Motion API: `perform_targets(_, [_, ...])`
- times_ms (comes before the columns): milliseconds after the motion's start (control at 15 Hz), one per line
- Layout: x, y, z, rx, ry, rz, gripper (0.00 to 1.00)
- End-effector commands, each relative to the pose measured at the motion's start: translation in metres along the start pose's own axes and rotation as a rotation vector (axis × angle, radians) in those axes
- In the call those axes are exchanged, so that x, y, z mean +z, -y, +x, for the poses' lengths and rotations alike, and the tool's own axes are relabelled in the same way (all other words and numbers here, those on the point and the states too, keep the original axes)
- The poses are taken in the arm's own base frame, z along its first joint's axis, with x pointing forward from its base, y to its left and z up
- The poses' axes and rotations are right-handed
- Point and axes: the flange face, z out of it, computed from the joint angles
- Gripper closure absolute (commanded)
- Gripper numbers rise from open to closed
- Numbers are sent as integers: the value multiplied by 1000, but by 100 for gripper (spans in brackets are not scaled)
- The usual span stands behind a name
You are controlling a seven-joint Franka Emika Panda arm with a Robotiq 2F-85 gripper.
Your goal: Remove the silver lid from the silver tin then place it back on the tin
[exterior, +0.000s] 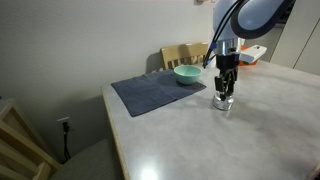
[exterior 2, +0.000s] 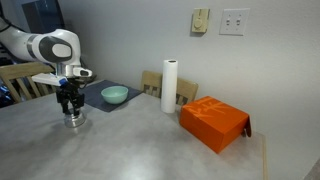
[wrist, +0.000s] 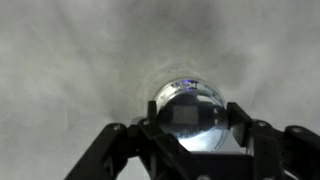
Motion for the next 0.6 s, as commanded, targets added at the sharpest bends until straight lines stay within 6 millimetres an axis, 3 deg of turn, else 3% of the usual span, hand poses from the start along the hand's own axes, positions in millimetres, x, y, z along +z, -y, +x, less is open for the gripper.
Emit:
perform_targets(0, [4,-17,6,13,-83,-38,56])
perform_targets(133, [3,-23,10,23,-121,-53,56])
perform_targets(200, [2,-26,11,26,-132,-60,10])
perform_targets(333, [2,-27,11,28,-142,-69,2])
perform_targets(533, [2,-21,9,20,-130,-81,0])
